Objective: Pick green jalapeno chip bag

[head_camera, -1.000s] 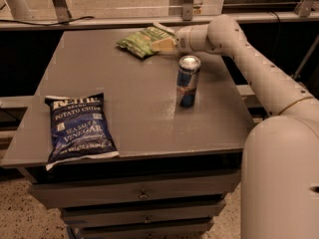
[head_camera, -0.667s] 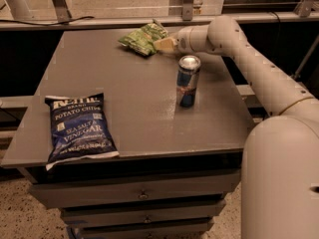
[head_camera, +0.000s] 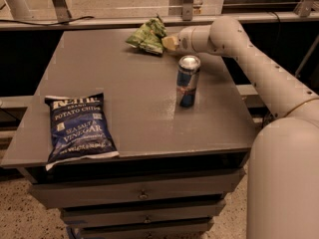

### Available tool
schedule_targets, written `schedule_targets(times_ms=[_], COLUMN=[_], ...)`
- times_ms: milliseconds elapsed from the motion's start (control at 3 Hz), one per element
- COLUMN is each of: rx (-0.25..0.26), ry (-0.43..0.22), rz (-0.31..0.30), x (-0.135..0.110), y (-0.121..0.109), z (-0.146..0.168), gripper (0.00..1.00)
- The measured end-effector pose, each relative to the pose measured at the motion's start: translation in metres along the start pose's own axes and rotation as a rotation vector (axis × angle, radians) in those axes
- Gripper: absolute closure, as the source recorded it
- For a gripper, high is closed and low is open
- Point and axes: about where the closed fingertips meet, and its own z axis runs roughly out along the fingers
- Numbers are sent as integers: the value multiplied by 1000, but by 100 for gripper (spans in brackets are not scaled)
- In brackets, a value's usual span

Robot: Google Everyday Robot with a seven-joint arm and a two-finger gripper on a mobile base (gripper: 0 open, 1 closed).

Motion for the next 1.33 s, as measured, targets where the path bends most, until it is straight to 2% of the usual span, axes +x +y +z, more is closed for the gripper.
schedule_targets(times_ms=[333,667,1000,1333], rx=[18,64,146,146], ry=[-57,-132,-218,-218], rz=[-33,-67,-77,-77], x=[-32,-73,-112,-112], y=[2,-1,-8,-7], z=[-25,-69,-127,-127], gripper=[100,100,100,100])
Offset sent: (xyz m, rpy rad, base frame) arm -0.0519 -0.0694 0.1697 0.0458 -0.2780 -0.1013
